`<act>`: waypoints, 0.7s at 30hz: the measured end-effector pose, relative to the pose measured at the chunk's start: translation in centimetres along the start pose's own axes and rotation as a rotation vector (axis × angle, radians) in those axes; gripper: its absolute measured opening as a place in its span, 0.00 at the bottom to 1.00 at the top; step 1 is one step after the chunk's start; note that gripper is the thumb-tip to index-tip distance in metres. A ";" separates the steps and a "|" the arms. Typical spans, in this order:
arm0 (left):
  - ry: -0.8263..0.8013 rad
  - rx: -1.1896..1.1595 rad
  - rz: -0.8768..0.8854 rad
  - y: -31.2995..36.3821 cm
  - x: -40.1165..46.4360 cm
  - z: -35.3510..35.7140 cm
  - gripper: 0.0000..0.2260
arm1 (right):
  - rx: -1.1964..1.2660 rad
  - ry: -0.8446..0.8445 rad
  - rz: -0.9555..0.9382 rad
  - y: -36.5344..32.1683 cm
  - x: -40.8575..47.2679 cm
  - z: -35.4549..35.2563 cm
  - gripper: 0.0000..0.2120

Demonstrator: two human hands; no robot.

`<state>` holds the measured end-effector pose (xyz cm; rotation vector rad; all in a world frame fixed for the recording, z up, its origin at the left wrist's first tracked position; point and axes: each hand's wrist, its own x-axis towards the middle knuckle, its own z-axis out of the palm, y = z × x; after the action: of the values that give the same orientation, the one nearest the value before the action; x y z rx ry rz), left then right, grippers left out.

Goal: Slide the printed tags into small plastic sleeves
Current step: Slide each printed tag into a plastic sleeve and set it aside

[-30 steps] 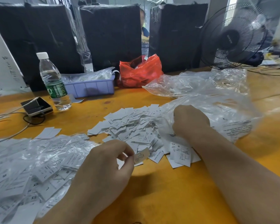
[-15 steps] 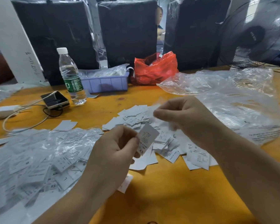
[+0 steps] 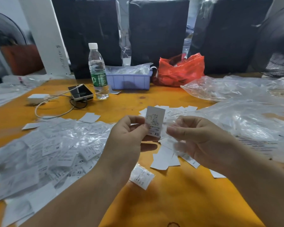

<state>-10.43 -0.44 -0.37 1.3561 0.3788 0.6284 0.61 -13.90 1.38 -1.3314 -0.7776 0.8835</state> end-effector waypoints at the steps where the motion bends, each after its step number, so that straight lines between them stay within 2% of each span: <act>1: -0.001 -0.050 -0.027 0.1 0.1 0.0 0.02 | 0.019 -0.009 -0.001 0.0 0.0 0.0 0.11; 6: -0.031 -0.244 -0.136 0.3 0.1 0.0 0.01 | 0.049 -0.022 -0.007 0.4 0.2 0.1 0.10; 8: -0.049 -0.263 -0.137 0.4 0.0 0.0 0.03 | 0.018 -0.006 0.006 0.5 0.2 0.2 0.13; 11: -0.031 -0.188 -0.121 0.4 -0.1 -0.3 0.09 | -0.009 -0.004 0.018 0.7 0.2 0.4 0.10; 16: -0.005 -0.157 -0.083 0.9 -0.2 -0.6 0.02 | -0.053 0.003 0.011 0.6 0.2 0.6 0.08; 21: 0.006 -0.068 0.006 1.3 -0.6 -0.6 0.07 | -0.085 0.011 0.022 0.4 0.1 0.8 0.12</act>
<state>-11.52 -0.23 0.69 1.2911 0.3550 0.6448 -0.13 -13.44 1.05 -1.4208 -0.8009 0.8683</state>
